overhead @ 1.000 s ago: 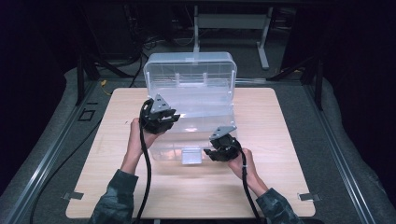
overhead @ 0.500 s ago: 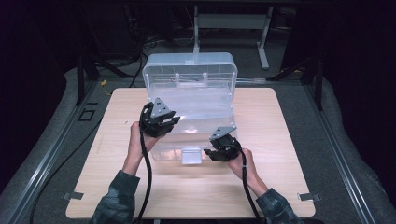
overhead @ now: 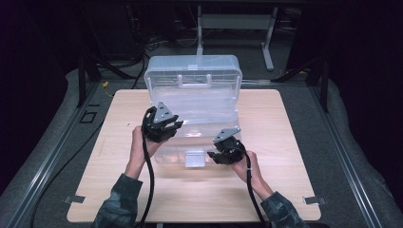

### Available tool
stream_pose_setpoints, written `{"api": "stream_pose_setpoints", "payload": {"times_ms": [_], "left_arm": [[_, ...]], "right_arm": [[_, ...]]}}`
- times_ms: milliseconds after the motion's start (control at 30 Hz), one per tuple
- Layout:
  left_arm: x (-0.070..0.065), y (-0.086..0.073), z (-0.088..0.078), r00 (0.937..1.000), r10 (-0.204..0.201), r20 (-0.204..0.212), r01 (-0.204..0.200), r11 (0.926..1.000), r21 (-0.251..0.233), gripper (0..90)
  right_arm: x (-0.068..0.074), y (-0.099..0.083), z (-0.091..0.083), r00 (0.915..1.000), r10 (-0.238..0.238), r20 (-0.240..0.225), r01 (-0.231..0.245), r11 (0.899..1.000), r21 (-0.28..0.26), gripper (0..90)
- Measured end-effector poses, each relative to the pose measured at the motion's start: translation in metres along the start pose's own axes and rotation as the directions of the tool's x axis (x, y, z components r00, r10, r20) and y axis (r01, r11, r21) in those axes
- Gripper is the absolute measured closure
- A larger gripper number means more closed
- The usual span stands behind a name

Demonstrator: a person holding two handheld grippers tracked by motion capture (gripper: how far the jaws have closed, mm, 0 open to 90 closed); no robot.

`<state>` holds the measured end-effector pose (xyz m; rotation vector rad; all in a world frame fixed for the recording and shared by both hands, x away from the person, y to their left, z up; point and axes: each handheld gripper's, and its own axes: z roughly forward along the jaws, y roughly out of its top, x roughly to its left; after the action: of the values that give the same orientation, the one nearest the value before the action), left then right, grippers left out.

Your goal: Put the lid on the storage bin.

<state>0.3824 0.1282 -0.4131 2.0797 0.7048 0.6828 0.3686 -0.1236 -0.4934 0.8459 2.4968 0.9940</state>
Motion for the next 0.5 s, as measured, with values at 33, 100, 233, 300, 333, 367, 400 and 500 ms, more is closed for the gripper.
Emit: {"api": "stream_pose_setpoints", "payload": {"times_ms": [33, 100, 233, 300, 333, 367, 400, 500], "left_arm": [[-0.0007, -0.0005, 0.0001, 1.0000, -0.004, -0.002, 0.004, 1.0000, -0.003, 70.7], [-0.0014, -0.0013, -0.0001, 0.9999, 0.006, -0.009, -0.006, 1.0000, -0.007, 70.7], [-0.0033, -0.0031, -0.0007, 0.9999, 0.008, -0.015, -0.008, 0.9999, -0.013, 70.6], [-0.0041, -0.0037, -0.0008, 0.9998, 0.011, -0.016, -0.011, 0.9999, -0.013, 70.5], [-0.0047, -0.0038, -0.0008, 0.9998, 0.008, -0.017, -0.008, 0.9999, -0.014, 70.5], [-0.0048, -0.0040, -0.0009, 0.9998, 0.009, -0.017, -0.009, 0.9999, -0.013, 70.5], [-0.0051, -0.0043, -0.0011, 0.9998, 0.008, -0.017, -0.008, 0.9999, -0.013, 70.5], [-0.0073, -0.0050, -0.0017, 0.9996, 0.013, -0.025, -0.014, 0.9999, -0.011, 70.3]], "right_arm": [[0.0000, 0.0000, 0.0000, 1.0000, 0.001, 0.000, -0.001, 1.000, 0.000, 54.6], [0.0000, 0.0000, -0.0001, 1.0000, 0.001, 0.000, -0.001, 1.000, 0.000, 54.6], [-0.0001, -0.0001, -0.0001, 1.0000, 0.004, -0.001, -0.004, 1.000, -0.001, 54.5], [-0.0001, -0.0001, 0.0000, 1.0000, 0.005, -0.003, -0.005, 1.000, -0.002, 54.5], [-0.0001, -0.0001, -0.0001, 1.0000, 0.005, -0.003, -0.005, 1.000, -0.002, 54.5], [-0.0001, -0.0001, -0.0001, 1.0000, 0.005, -0.003, -0.005, 1.000, -0.002, 54.5], [-0.0002, -0.0001, -0.0001, 1.0000, 0.005, -0.003, -0.005, 1.000, -0.002, 54.5], [-0.0001, -0.0002, -0.0002, 1.0000, 0.007, -0.004, -0.007, 1.000, -0.002, 54.4]]}}
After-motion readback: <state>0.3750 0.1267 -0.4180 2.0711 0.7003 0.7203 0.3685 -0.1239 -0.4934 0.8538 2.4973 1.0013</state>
